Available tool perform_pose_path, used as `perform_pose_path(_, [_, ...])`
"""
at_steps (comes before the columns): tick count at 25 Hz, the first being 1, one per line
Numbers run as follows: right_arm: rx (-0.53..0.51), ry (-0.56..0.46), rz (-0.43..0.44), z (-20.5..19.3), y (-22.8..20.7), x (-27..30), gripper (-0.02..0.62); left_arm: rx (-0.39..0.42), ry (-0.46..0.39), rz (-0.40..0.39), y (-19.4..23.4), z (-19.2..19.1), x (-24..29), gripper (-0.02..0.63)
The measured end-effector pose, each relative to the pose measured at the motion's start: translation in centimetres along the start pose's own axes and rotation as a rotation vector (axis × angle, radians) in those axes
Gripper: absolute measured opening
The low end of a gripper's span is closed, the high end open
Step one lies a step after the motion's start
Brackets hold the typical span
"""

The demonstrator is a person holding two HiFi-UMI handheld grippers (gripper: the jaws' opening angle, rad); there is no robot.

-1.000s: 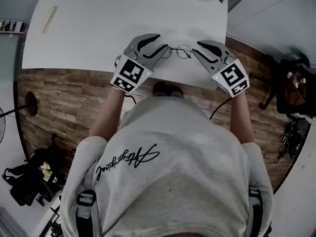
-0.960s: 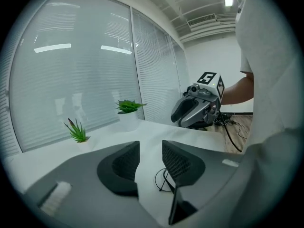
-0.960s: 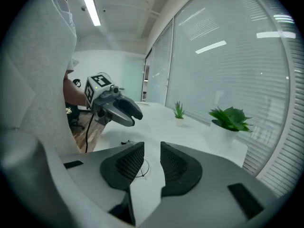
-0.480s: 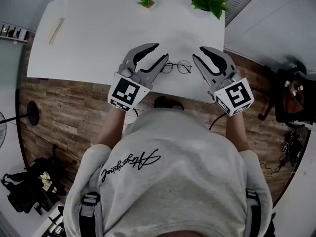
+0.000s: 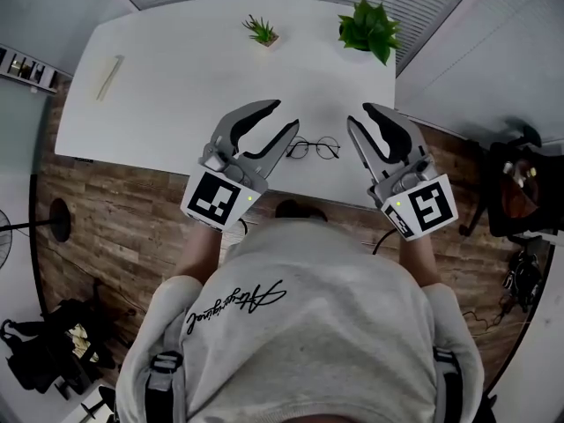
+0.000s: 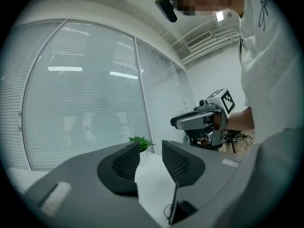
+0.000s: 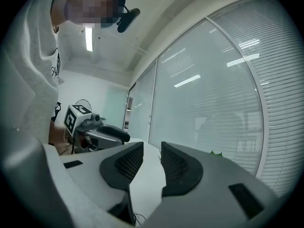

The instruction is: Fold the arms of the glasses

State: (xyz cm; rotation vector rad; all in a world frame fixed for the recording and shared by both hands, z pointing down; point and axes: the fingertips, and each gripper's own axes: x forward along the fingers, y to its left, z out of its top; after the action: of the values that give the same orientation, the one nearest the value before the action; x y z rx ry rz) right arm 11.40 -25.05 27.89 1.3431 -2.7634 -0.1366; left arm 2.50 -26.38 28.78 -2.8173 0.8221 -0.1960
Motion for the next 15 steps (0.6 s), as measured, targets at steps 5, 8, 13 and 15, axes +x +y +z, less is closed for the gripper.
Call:
perform_pose_path(5, [-0.010, -0.037, -0.011, 2.0, 0.2, -0.3, 0.118, -0.001, -0.033, 0.015, 0.2, 2.3, -0.5, 0.144])
perform_pose_path(8, [0.000, -0.062, -0.015, 3.1, 0.1, -0.6, 0.109, 0.007, -0.049, 0.018, 0.3, 3.5, -0.7, 0.144])
perform_pose_path(13, [0.006, -0.114, -0.041, 4.9, 0.0, -1.2, 0.083, 0.004, -0.077, 0.031, 0.4, 4.9, -1.2, 0.129])
perform_pose_path(15, [0.005, -0.125, -0.048, 5.4, -0.1, -1.3, 0.060, 0.012, -0.082, 0.038, 0.5, 5.2, -1.3, 0.093])
